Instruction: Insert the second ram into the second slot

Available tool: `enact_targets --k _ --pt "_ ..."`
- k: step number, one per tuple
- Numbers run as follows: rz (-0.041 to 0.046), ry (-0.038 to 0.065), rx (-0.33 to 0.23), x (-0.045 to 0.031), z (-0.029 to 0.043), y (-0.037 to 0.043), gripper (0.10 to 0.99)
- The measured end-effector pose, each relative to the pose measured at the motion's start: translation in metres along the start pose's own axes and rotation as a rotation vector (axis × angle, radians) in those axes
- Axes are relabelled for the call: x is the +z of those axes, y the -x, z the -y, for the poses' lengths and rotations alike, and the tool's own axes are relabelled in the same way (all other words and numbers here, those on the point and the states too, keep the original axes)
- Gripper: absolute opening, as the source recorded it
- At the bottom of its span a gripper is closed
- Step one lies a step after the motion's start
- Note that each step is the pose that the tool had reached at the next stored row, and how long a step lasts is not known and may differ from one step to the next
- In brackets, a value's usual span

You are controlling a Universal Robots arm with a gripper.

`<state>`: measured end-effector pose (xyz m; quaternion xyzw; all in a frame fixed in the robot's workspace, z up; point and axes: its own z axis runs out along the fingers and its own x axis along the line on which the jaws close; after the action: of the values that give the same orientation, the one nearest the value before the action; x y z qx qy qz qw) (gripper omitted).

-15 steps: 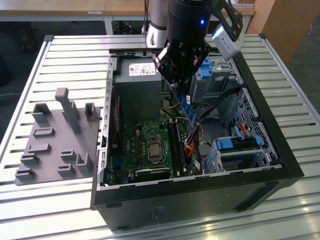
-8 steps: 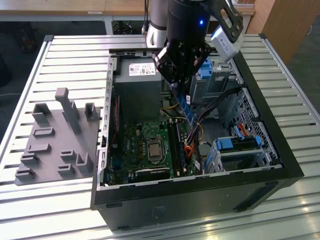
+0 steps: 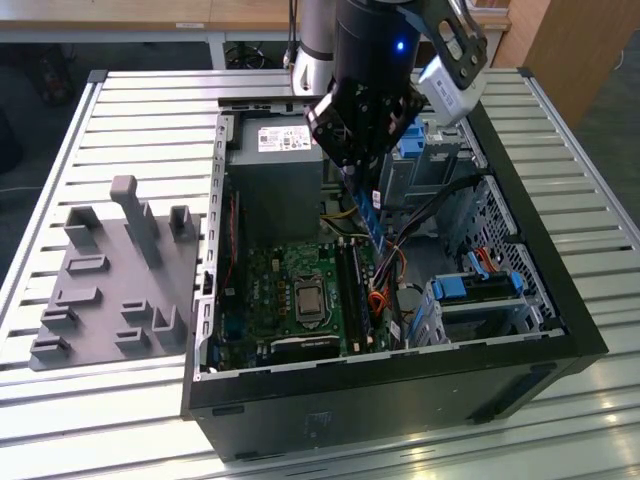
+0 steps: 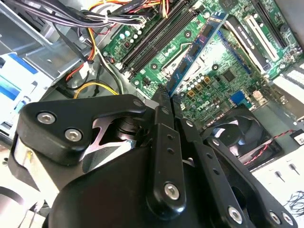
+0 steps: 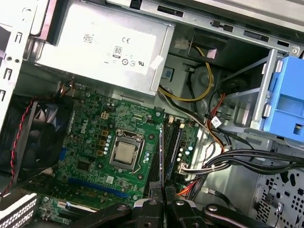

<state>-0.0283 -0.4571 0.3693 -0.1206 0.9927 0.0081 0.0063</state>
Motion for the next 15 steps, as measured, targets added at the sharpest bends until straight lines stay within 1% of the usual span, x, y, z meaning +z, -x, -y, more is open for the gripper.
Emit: enact_targets --k 15 --pt "0.0024 -0.002 0.164 0.0019 0.0000 0.0000 0.137"
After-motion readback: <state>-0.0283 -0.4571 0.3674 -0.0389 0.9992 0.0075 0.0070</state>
